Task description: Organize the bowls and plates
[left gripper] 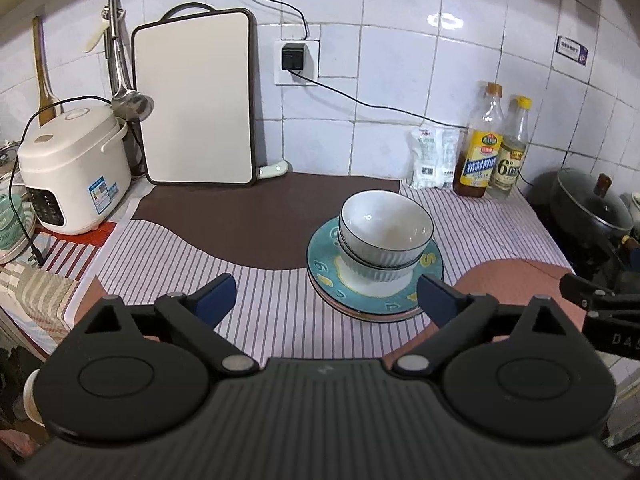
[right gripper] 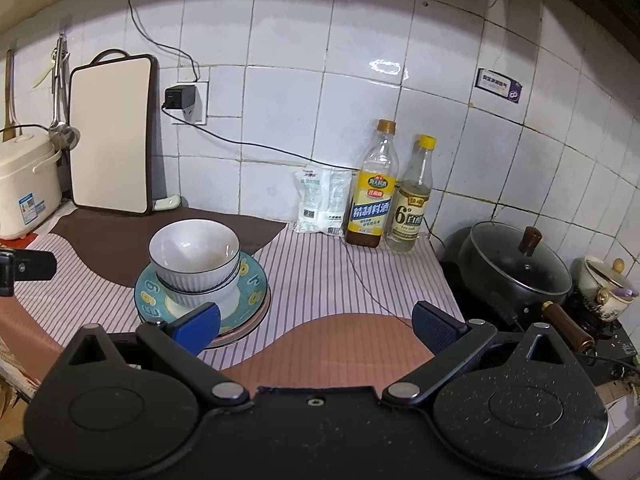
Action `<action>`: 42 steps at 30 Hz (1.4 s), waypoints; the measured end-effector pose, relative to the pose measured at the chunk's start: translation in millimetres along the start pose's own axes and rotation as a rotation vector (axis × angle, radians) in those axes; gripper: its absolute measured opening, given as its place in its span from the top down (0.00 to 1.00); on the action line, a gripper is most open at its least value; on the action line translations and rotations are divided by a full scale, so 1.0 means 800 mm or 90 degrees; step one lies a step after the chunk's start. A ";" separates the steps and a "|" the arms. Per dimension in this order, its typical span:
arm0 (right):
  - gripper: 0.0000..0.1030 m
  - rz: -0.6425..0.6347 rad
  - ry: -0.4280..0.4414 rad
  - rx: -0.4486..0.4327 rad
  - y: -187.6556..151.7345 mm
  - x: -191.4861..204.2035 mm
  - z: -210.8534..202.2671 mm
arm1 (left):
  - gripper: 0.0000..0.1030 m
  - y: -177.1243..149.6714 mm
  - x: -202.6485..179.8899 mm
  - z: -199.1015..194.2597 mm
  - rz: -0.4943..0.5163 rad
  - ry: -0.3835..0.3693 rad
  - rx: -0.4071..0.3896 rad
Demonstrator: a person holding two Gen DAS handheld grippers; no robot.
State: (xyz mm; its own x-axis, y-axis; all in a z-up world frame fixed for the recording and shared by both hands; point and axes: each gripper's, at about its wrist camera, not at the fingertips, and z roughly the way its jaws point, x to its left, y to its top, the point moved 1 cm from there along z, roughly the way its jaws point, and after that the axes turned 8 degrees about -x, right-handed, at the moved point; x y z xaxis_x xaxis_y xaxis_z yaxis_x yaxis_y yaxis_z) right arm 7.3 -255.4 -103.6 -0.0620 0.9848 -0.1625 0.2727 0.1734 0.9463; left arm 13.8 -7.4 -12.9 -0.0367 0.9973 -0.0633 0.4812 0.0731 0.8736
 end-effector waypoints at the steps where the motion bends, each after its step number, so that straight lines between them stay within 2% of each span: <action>1: 0.00 0.002 0.000 -0.001 0.000 -0.002 -0.001 | 0.03 -0.001 0.001 -0.001 -0.003 -0.001 -0.003; 12: 0.00 0.013 0.010 -0.006 -0.005 -0.006 -0.008 | 0.03 -0.011 -0.004 -0.002 0.040 0.010 0.007; 27: 0.00 0.010 0.002 0.003 -0.007 -0.004 -0.012 | 0.03 -0.014 -0.012 -0.008 0.047 0.008 -0.004; 42: 0.00 0.014 -0.002 0.007 -0.010 -0.006 -0.012 | 0.03 -0.013 -0.002 -0.009 0.027 0.016 -0.021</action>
State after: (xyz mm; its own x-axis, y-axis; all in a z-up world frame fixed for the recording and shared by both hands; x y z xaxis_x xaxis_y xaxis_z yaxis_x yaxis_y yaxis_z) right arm -3.9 -261.9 -108.0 -0.0532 0.9884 -0.1423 0.2841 0.1516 0.9467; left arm 2.4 -9.7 -18.7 -0.0396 0.9991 -0.0138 0.4542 0.0302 0.8904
